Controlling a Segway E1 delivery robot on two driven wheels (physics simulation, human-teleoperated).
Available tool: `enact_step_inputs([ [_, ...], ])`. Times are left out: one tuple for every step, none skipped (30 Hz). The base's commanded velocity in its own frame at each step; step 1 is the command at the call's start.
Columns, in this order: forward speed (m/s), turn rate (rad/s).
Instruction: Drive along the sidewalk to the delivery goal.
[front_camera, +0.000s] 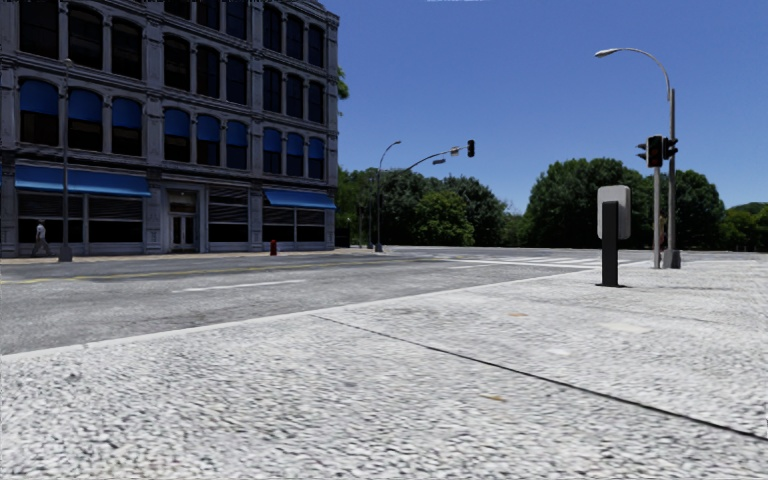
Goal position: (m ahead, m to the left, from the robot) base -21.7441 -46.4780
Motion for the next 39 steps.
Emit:
enact_step_inputs([
  [1.45,-0.53],
  [1.45,-0.53],
  [1.44,-0.53],
  [1.44,-0.53],
  [1.42,-0.53],
  [1.42,-0.53],
  [1.41,-0.53],
  [1.4,-0.53],
  [1.4,-0.53],
  [1.4,-0.53],
  [1.4,-0.53],
  [1.39,-0.53],
  [1.37,-0.53],
  [1.32,-0.53],
  [1.29,-0.53],
  [1.29,-0.53],
  [1.28,-0.53],
  [1.28,-0.53],
  [1.28,-0.53],
  [1.28,-0.53],
  [1.28,-0.53],
  [1.28,-0.53],
  [1.28,-0.53],
  [1.28,-0.53],
  [1.28,-0.53],
  [1.29,-0.53],
  [1.61,-0.53],
  [1.61,-0.53],
  [1.81,-0.53],
  [1.87,-0.53],
  [1.88,-0.53],
  [1.88,-0.53],
  [1.89,-0.53],
  [1.89,-0.53],
  [1.89,-0.53],
  [1.89,-0.51],
  [1.89,-0.49],
  [1.89,-0.48],
  [1.89,-0.48],
])
